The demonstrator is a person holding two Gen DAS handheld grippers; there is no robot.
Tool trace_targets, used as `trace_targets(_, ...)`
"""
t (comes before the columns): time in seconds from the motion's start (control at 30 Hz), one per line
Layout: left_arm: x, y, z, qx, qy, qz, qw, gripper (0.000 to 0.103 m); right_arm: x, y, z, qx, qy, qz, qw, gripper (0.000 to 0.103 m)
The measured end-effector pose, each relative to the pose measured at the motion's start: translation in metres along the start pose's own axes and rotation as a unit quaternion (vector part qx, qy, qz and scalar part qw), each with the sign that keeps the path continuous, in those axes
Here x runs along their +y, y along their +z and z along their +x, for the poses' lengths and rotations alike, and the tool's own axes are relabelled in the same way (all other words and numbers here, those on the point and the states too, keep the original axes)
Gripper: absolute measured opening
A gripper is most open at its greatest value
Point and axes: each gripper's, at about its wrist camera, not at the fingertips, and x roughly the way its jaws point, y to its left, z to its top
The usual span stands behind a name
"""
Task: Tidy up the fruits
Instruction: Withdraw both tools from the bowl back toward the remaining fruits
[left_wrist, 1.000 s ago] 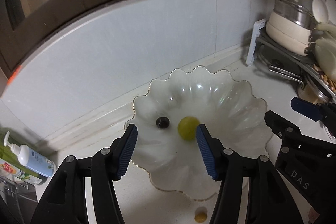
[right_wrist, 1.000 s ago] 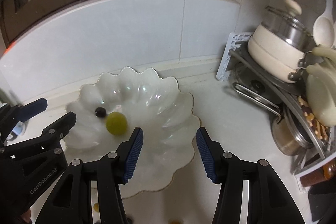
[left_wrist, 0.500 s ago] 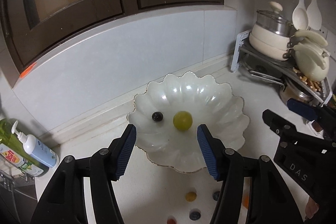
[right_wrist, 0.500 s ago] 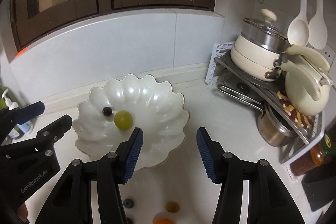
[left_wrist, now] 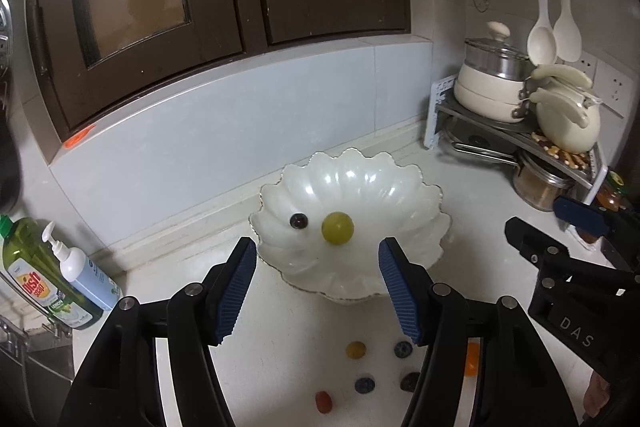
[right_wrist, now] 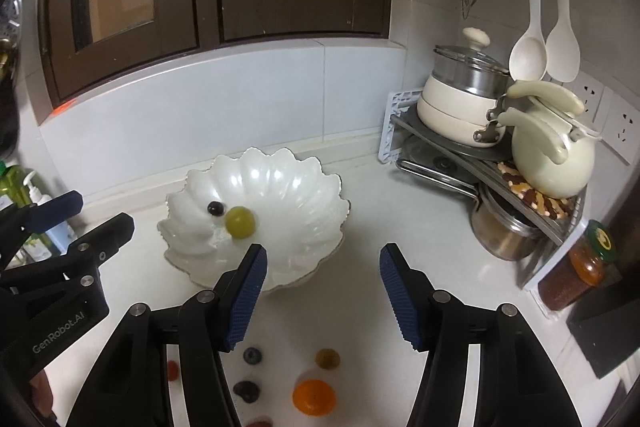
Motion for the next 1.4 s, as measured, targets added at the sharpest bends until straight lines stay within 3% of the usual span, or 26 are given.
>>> trace_targets(0.5, 0.011, -0.031, -0.038, -0.010, -0.015, -0.023, 0.9996, 0.063, 0.010, -0.033, -0.042, -0.025, -0.006, -0.008, 1.000, 0.060)
trace_targets(0.63, 0.013, -0.040, -0.046, -0.016, -0.002, -0.023, 0.9996, 0.063, 0.011, -0.039, -0.046, -0.024, 0.002, 0.001, 1.000, 0.060)
trace_targets(1.4, 0.016, -0.106, -0.039, 0.028, 0.001, -0.053, 0.9982, 0.063, 0.016, -0.097, -0.039, -0.001, -0.015, 0.021, 1.000, 0.060)
